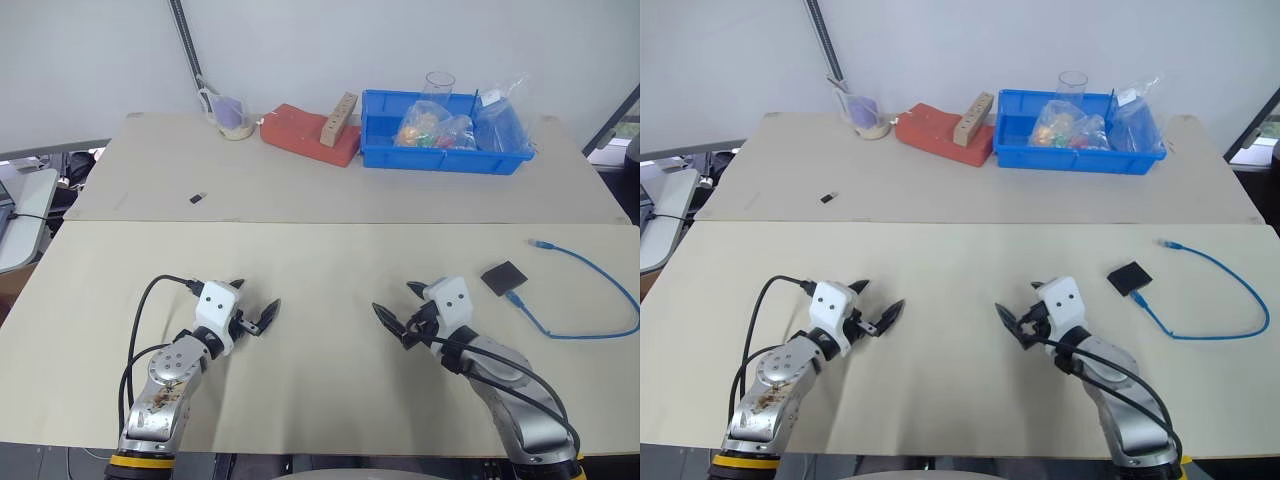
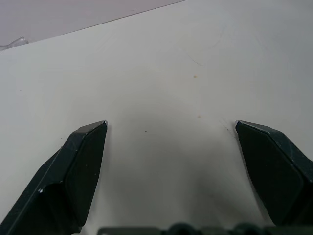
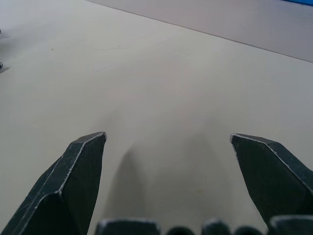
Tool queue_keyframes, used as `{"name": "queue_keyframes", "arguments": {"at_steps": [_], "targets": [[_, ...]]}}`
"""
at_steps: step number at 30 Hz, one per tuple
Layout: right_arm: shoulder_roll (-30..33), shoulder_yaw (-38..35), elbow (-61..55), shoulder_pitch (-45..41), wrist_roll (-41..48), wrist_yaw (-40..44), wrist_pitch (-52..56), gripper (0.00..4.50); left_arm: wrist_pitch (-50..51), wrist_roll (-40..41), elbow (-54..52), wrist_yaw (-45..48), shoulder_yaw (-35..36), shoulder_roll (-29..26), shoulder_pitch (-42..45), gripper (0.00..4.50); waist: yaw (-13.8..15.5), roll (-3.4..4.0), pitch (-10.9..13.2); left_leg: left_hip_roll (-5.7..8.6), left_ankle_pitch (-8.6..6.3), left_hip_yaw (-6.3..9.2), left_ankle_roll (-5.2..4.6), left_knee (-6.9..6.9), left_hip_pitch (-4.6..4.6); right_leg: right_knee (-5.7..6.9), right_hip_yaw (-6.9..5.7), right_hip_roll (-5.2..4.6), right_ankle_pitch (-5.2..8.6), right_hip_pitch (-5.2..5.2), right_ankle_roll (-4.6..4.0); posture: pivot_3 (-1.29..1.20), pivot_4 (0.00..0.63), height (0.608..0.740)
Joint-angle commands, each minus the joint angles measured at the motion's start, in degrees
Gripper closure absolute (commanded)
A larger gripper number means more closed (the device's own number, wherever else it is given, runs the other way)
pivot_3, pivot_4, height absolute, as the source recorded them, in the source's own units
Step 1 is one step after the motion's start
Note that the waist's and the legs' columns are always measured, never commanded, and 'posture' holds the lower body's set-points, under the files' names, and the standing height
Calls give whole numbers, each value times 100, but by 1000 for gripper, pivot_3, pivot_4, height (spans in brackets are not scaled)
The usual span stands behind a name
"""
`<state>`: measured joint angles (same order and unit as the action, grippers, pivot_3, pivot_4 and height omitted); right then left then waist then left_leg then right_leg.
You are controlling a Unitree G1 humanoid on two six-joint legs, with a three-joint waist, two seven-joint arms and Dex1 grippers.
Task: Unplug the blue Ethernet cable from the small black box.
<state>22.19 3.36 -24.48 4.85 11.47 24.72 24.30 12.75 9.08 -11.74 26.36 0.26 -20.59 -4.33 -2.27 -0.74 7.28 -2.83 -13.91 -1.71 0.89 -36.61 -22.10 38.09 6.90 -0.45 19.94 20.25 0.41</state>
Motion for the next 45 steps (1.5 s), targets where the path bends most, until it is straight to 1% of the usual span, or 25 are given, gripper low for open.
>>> {"name": "queue_keyframes", "arguments": {"at_steps": [1,4,5,8,11,13,16,17,20,24,26,29,31,33,40,43,45], "targets": [[2,-86,-177,-65,31,-16,-8,0,17,-2,-177,-2,5,-27,42,52,0,0,0,0,0,0,0,0,0,0,0,0,0,0,0,0,150,740],[56,-156,-253,36,51,12,-26,0,12,94,-260,213,-43,-109,88,52,3,0,0,0,0,0,0,0,0,0,0,0,0,0,0,0,150,740],[126,-261,-376,111,83,27,15,0,142,294,-368,391,-22,-157,169,52,6,0,0,0,0,0,0,0,0,0,0,0,0,0,0,0,150,740],[415,-709,-763,368,224,109,181,0,589,885,-705,1043,-38,-414,588,52,51,2,3,5,1,9,2,0,-12,0,-2,-2,0,2,1,0,150,740],[785,-1393,-1075,717,420,232,455,0,882,1351,-940,2082,-411,-849,1264,52,97,3,2,11,2,12,3,-3,-14,-1,-1,-1,2,-1,4,0,150,740],[947,-1716,-1123,840,497,261,565,0,976,1492,-949,2489,-613,-1003,1660,52,117,4,2,16,3,13,3,-3,-12,-3,-2,2,3,-5,5,0,150,740],[1143,-2224,-919,938,589,400,574,0,1016,1644,-748,3119,-943,-1054,2401,52,89,8,0,26,2,10,2,-3,-9,-5,2,4,3,-6,6,0,150,740],[1276,-2456,-577,877,635,521,520,0,878,1613,-529,3409,-1107,-991,2782,52,78,6,1,24,3,10,2,-3,-9,-6,4,9,3,-5,6,0,150,740],[1606,-2806,307,636,694,797,404,0,401,1434,11,3854,-1372,-802,3495,52,88,3,4,34,7,3,-2,-10,-13,-7,5,14,3,-9,6,0,150,740],[1941,-2945,1097,400,769,1189,318,0,170,1378,326,4096,-1419,-708,3785,52,68,8,4,36,4,-9,-8,-13,-14,-10,18,19,5,-13,7,0,150,740],[2074,-3010,1438,260,809,1312,342,0,114,1360,361,4189,-1400,-722,3810,52,54,17,10,31,4,-7,-9,-13,-17,-11,21,29,5,-12,7,0,150,740],[2348,-2968,1886,161,894,1736,326,0,174,1437,201,4296,-1350,-804,3709,52,83,20,13,32,4,-7,-9,-15,-20,-10,25,27,5,-12,7,0,150,740],[2499,-2861,2128,73,981,2062,330,0,210,1460,132,4306,-1334,-818,3673,52,104,20,13,33,4,-7,-9,-15,-20,-10,25,23,5,-13,7,0,150,740],[2633,-2673,2519,-123,885,2310,145,0,227,1464,91,4288,-1336,-809,3653,52,110,20,13,33,4,-6,-9,-21,-20,-10,26,22,5,-16,9,0,150,740],[2834,-2255,3581,-853,684,2819,-206,0,260,1487,108,4266,-1272,-790,3681,52,133,23,14,33,4,-7,-9,-25,-21,-9,25,22,6,-16,9,0,150,740],[2908,-2160,3800,-968,636,2969,-240,826,220,1470,146,4278,-1229,-829,3649,0,146,26,13,33,4,-7,-9,-27,-23,-8,24,21,5,-16,9,0,150,740],[2943,-2145,3819,-953,632,3034,-225,1506,204,1462,164,4282,-1208,-843,3629,0,150,28,11,33,4,-6,-9,-27,-23,-8,24,19,5,-16,9,0,150,740]]}}
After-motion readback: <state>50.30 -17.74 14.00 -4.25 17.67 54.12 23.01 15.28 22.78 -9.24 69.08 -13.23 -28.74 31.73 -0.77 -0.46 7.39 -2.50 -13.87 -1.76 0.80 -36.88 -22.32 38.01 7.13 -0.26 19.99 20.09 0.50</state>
